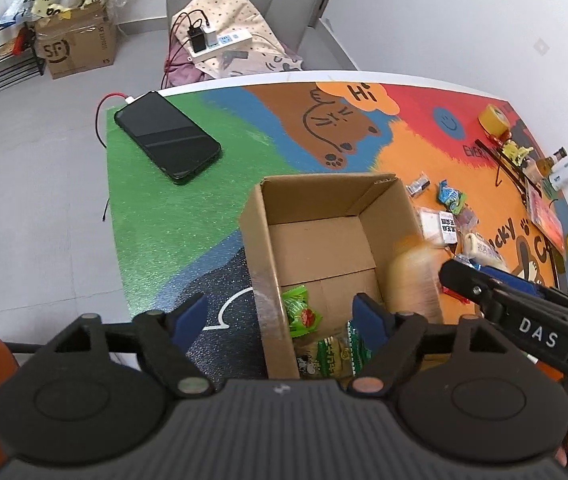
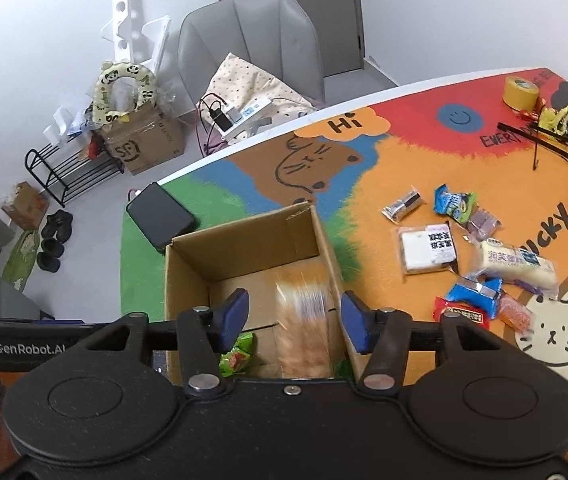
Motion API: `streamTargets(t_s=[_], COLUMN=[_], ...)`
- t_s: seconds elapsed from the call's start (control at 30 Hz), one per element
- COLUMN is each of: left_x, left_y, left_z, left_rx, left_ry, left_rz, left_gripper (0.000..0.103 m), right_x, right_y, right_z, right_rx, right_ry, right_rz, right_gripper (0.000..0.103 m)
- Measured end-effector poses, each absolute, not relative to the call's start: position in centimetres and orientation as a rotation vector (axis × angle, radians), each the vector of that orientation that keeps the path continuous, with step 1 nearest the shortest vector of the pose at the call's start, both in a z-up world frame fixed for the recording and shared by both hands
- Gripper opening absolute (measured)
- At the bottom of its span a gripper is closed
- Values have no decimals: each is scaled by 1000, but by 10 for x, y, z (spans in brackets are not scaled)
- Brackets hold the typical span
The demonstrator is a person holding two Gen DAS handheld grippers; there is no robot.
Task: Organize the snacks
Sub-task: 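Lower the green packet and wafer bar into the box and open both tools, then grasp the red candy bar with the left tool while the right tool grasps the pink stick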
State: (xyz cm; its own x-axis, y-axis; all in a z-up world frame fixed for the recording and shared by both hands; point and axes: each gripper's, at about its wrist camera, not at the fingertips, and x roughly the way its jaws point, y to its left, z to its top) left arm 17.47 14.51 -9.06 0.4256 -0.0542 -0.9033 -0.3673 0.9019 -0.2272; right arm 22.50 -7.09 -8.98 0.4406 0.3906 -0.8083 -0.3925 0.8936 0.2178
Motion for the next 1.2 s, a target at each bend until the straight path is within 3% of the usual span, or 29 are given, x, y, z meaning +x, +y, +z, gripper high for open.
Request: streamTargets(t_s=[0.5,0.77,1.2], left_x=[194,222,278], left_y=[103,66,3], left_z=[-98,-95,-98], left_rx=[-415,-393,-366], left_ry=[1144,1149,1167], left_rz=[123,50,-28], left_gripper=[91,94,94], right_x=[226,245,297], right_y=[-157,-196,-246], right_z=[-107,-113,-130], right_rx=[37,31,-3], right_ry=[1076,1082,1133], right_rz=[327,286,306], right_gripper=[55,65,63])
